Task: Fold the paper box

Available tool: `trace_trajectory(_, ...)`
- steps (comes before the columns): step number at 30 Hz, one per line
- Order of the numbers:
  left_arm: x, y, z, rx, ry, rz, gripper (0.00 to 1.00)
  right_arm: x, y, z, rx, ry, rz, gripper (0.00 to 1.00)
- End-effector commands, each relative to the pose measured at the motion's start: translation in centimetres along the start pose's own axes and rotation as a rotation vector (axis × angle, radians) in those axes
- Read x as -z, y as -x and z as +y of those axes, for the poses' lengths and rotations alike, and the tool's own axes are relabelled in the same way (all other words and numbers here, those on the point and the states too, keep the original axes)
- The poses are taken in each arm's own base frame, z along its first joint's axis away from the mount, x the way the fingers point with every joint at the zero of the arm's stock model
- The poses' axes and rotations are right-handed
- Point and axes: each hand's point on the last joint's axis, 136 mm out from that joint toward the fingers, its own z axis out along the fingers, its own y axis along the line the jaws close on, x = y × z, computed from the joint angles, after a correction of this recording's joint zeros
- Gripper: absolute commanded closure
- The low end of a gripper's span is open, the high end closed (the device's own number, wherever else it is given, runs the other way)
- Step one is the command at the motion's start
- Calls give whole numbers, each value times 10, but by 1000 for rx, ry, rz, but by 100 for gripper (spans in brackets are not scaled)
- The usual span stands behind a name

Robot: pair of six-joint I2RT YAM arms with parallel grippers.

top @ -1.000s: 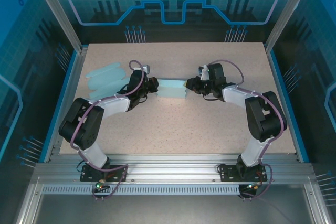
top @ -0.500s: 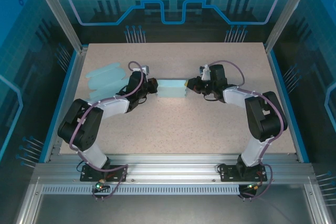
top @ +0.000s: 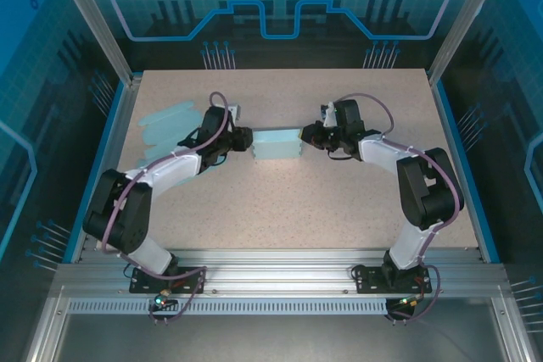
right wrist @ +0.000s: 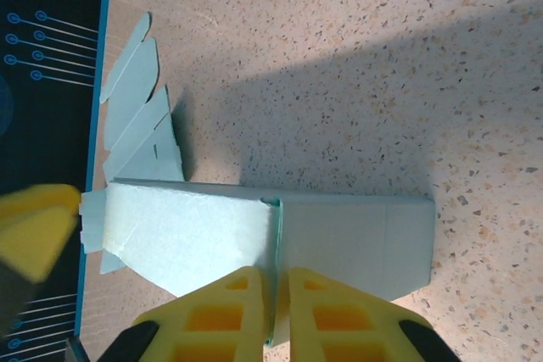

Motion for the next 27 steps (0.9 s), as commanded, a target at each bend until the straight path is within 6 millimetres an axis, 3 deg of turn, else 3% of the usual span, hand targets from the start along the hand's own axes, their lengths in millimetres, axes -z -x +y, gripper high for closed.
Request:
trace_trajectory(1, 22, 29, -27, -281, -110, -73, 52, -5, -45, -46, -67, -199, 144, 84)
trace_trajectory(7, 31, 17, -58, -672, -296, -71, 26, 2, -31, -28, -33, -179, 129, 65)
trace_trajectory(13, 28, 4, -72, -869, -420, 3, 20, 11, -20, -8, -7, -142, 114, 41)
trace_trajectory(14, 26, 2, -73, -895, -437, 29, 15, 13, -18, -5, -4, -138, 109, 36)
trace_trajectory(20, 16, -9, -76, -1007, -498, 125, 13, 26, -12, 9, 17, -121, 85, 22)
trace_trajectory(27, -14, -14, -65, -1171, -393, 161, 12, 37, -9, 17, 27, -117, 68, 19)
